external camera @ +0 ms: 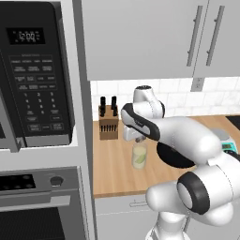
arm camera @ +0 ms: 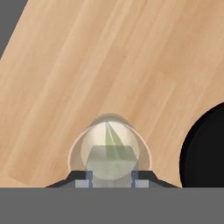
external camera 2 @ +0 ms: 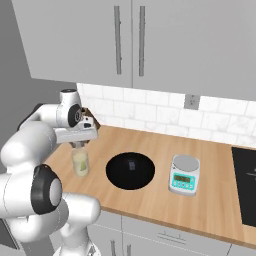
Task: Grab a lemon wedge from the fridge and one ice cube from the ice bowl, and put them in the glass of lemonade.
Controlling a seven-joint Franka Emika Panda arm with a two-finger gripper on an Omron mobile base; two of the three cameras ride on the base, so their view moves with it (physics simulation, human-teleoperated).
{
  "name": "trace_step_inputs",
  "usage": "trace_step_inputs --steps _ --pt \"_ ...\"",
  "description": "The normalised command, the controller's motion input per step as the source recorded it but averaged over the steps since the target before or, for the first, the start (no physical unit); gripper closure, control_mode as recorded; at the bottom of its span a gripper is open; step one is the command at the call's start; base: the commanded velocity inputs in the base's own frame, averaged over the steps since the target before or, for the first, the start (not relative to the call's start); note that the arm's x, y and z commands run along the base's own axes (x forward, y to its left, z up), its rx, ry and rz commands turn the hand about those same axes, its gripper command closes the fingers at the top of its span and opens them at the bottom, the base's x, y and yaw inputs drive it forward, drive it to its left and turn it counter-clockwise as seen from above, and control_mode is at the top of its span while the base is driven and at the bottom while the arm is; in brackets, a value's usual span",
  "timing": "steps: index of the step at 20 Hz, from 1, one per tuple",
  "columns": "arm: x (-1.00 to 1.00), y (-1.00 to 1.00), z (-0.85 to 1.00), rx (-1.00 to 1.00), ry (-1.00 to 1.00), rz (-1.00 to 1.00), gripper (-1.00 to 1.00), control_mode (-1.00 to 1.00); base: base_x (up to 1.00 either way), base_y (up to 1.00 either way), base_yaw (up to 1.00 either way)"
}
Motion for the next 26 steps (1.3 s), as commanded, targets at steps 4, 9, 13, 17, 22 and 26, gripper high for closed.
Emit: trace_step_inputs --steps 4,9,13,17,22,26 --pt "-0.11 -0.09 0.00 0.00 -0.03 0.00 1.00 -1.00 0.00 0.00 0.00" --pt "-0.04 0.00 0.00 0.00 -0.01 0.00 -1.00 -1.00 0.00 0.00 0.00" --pt "0.00 0.00 0.00 0.00 0.00 0.00 -1.00 -1.00 0.00 0.00 0.00" --pt "0.00 0.00 0.00 0.00 0.00 0.00 -1.00 -1.00 0.00 0.00 0.00" --pt "0.00 0.00 0.00 0.00 0.00 0.00 -1.00 -1.00 0.00 0.00 0.00" --pt "-0.09 0.00 0.04 0.03 -0.05 0.00 -1.00 -1.00 0.00 0.00 0.00"
